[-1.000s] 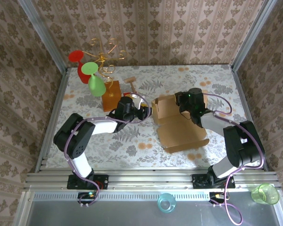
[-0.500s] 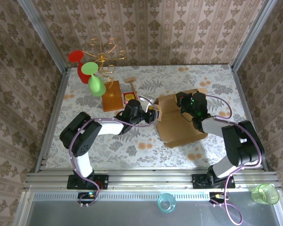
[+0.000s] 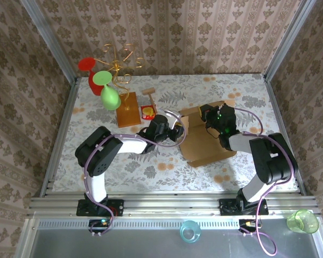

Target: Fold the paper box

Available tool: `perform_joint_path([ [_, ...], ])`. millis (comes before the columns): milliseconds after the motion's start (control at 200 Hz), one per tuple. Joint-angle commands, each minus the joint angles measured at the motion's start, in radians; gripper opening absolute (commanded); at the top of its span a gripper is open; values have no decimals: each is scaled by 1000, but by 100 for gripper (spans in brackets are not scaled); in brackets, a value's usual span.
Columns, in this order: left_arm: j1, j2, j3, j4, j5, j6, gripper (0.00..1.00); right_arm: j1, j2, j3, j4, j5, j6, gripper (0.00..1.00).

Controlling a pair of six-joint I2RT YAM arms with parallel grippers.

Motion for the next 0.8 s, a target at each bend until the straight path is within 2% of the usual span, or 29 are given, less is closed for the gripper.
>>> perform_joint_path([
  [0, -9, 27, 37, 10, -71, 18, 36, -1, 19, -28, 38, -24, 0, 0],
  [65, -14, 33, 42, 15, -87, 18, 40, -1, 19, -31, 38, -23, 0, 0],
  [235, -26, 51, 67, 4, -143, 18, 39, -2, 29, -36, 47, -25, 2, 0],
  [520, -59, 82, 112, -40, -304, 23, 42, -1, 39, -40, 64, -30, 9, 0],
  [795, -67, 109, 186, -146, -372, -10, 22, 0, 36, -41, 66, -31, 13, 0],
])
